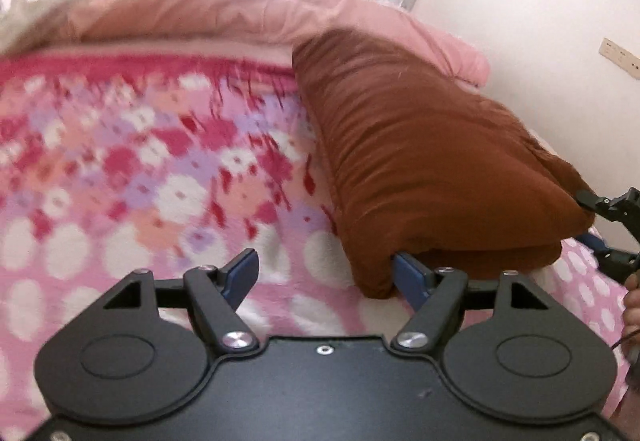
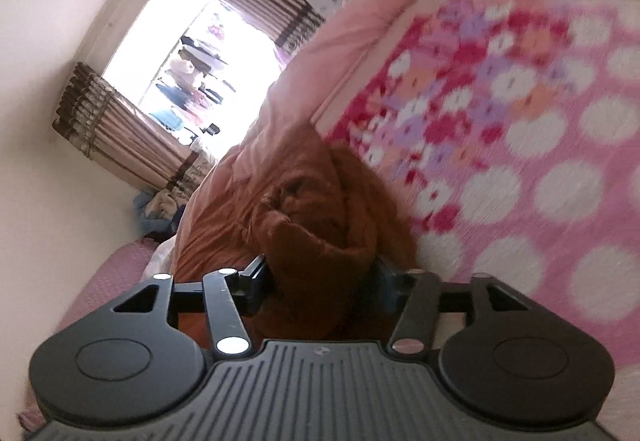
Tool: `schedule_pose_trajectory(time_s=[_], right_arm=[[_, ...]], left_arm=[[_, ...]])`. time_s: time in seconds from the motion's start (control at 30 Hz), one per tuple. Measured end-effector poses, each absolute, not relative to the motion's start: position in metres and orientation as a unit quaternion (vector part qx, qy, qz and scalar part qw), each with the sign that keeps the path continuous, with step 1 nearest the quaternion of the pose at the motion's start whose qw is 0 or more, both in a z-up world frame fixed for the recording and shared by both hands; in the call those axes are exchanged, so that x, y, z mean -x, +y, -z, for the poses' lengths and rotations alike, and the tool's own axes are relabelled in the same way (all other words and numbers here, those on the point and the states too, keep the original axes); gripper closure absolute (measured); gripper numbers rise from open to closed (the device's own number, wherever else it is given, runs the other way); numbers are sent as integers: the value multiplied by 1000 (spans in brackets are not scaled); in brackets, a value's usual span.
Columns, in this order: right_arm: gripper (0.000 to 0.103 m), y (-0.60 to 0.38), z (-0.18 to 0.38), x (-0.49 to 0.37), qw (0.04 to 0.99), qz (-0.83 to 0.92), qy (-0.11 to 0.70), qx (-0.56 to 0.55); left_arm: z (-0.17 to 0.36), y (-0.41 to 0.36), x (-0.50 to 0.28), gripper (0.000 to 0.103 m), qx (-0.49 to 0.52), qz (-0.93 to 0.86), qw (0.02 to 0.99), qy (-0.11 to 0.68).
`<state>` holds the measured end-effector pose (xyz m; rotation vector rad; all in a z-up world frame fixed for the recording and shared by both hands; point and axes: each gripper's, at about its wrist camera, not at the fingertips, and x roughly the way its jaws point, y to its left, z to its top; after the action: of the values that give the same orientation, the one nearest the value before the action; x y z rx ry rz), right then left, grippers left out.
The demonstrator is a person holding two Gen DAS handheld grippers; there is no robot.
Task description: Fold large clothes
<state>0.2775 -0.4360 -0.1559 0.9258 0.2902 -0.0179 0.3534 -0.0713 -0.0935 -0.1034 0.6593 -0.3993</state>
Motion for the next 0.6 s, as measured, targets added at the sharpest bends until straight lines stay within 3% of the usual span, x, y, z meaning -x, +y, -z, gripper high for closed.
schedule_pose_trajectory(time_s=[0.17, 0.33, 0.5, 0.6], right_arm=[[38, -427, 117, -251, 920, 40, 99, -377], [65, -404, 88, -260, 942, 13, 92, -323], [75, -399, 113, -289, 938, 37, 155, -307], [91, -401, 136, -296, 930, 33, 174, -323]], left_arm=[[53, -78, -339, 28, 94, 245, 929, 260], [44, -128, -355, 28, 95, 307, 915, 245], [82, -158, -384, 28, 51, 288, 913, 284], [100, -162, -386, 28, 22, 281, 915, 287]])
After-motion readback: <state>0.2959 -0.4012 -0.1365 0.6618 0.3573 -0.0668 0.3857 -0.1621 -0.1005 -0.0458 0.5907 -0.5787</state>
